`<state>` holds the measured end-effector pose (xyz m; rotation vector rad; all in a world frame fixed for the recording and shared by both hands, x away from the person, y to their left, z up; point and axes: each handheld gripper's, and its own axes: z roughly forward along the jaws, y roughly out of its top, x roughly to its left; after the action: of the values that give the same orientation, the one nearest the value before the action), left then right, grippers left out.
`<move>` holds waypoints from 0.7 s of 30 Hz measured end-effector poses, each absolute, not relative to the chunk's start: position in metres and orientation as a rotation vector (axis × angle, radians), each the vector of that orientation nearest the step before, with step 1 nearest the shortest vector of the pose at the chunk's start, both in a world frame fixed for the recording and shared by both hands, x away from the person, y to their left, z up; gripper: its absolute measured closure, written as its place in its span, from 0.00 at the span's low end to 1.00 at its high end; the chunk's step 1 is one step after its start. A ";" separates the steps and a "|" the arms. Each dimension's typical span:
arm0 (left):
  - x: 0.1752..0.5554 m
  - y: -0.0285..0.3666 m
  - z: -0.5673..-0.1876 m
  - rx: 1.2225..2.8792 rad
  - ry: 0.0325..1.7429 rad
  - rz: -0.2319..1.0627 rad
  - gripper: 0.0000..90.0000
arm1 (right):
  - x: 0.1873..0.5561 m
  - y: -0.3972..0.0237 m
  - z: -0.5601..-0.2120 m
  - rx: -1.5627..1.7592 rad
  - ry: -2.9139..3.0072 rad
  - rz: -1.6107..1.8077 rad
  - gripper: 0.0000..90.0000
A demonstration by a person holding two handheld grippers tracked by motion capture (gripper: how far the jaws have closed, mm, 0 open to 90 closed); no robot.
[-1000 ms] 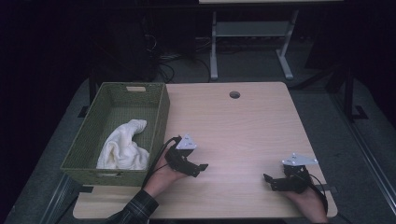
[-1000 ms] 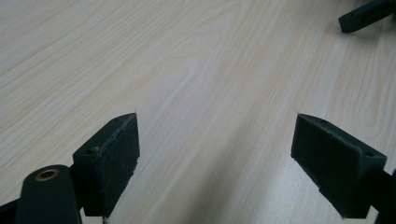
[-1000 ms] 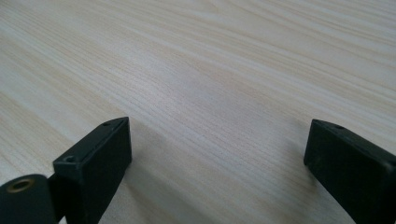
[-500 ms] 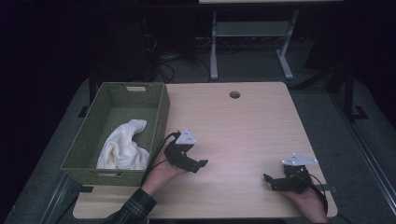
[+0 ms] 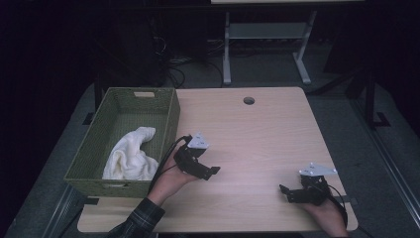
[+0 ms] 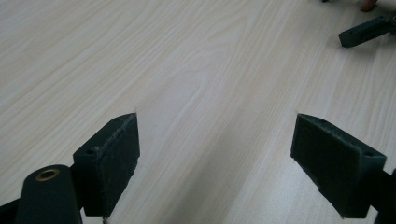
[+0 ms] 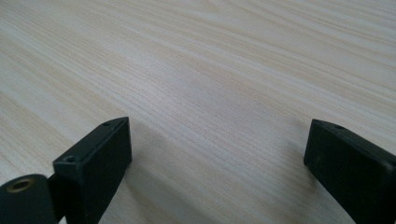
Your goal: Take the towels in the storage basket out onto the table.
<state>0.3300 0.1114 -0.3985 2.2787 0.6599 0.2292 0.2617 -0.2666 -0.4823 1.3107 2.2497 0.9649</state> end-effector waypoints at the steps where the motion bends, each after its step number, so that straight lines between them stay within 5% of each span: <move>1: 0.330 0.111 -0.397 2.281 0.659 0.229 0.16 | 0.262 -0.266 -0.482 1.312 2.249 0.965 0.08; 21: 0.339 0.128 -0.365 2.256 0.666 0.255 0.16 | 0.262 -0.267 -0.482 1.309 2.250 0.965 0.08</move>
<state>0.3394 0.1279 -0.3650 2.2565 0.6664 0.2550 0.2618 -0.2666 -0.4824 1.3092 2.2503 0.9654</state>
